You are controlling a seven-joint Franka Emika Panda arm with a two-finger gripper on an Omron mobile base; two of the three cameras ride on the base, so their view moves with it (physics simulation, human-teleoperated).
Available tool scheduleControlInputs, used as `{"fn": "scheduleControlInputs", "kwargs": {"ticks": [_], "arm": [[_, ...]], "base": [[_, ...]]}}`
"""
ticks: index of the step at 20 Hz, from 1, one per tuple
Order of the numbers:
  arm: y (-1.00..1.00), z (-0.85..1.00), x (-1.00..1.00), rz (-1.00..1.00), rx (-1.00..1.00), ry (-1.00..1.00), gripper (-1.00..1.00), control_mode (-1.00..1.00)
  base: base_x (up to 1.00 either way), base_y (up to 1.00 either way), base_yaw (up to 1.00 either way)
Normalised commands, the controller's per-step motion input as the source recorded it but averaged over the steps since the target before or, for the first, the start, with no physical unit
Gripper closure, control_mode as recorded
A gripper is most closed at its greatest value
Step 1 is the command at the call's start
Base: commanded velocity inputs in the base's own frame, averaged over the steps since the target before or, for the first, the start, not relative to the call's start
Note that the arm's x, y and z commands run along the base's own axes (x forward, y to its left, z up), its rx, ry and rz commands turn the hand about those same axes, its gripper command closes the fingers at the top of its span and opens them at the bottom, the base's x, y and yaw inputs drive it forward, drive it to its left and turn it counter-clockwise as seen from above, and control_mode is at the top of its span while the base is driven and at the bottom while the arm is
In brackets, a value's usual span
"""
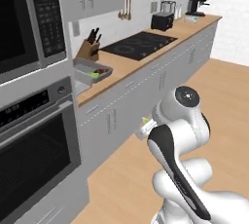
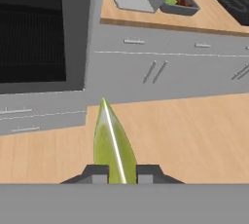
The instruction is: Place one lemon wedge and one chicken drumstick in each tupperware on the nearby counter, to pack two identical lunches.
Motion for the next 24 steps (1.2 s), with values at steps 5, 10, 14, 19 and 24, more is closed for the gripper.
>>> {"fn": "scheduleControlInputs", "kwargs": {"ticks": [5, 10, 14, 19, 24], "arm": [[0.00, 0.00, 0.00, 0.00, 0.00, 0.00, 1.00, 1.00], [0.00, 0.00, 0.00, 0.00, 0.00, 0.00, 1.00, 1.00], [0.00, 0.00, 0.00, 0.00, 0.00, 0.00, 1.00, 1.00], [0.00, 0.00, 0.00, 0.00, 0.00, 0.00, 1.00, 1.00], [0.12, -0.03, 0.40, 0.08, 0.00, 0.01, 1.00, -1.00]], "base": [[1.00, -0.20, 0.24], [1.00, -0.31, 0.35], [0.96, -0.30, 0.40], [0.94, 0.10, 0.32], [0.59, 0.25, 0.14]]}}
